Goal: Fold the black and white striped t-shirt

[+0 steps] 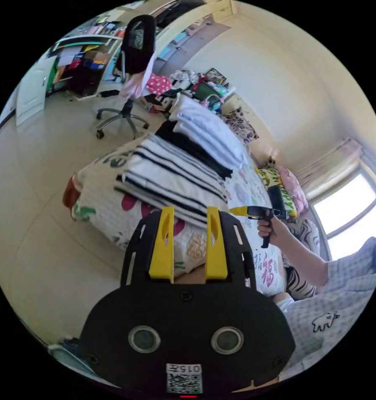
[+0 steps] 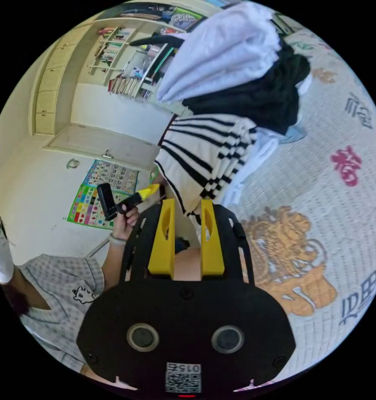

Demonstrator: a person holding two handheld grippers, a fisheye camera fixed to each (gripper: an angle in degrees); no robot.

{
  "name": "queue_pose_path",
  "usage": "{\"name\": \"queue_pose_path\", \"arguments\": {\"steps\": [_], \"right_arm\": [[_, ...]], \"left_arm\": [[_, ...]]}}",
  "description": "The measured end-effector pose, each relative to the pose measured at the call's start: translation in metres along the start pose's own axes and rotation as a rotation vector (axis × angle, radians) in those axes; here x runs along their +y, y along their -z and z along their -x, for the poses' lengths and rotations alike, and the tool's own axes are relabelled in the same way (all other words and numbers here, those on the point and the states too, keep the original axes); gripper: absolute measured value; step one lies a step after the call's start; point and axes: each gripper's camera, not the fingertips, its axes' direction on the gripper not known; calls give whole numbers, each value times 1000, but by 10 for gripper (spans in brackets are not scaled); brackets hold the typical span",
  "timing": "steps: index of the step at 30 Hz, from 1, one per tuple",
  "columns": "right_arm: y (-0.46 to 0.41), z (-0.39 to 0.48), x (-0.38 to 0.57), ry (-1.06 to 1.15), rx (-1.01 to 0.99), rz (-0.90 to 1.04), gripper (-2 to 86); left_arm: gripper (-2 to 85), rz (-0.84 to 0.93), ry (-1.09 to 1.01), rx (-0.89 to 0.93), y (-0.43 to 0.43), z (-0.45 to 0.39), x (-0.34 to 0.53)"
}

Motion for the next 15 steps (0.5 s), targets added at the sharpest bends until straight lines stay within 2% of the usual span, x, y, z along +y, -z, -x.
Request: {"name": "queue_pose_path", "arguments": {"steps": [3,7,12,15], "right_arm": [[-28,16,-1,-11,-59,55,48],[-25,35,4,-48,-144,17,15],[50,95,40,79,-439,-244,6],[106,141,71,189,-531,-352,4]], "left_arm": [[115,21,27,-91,-28,-5,45],[119,12,90,30,-58,5,86],[133,-44,94,-91,-74,1,129],[147,-104,84,-183,-82,-11,158]]}}
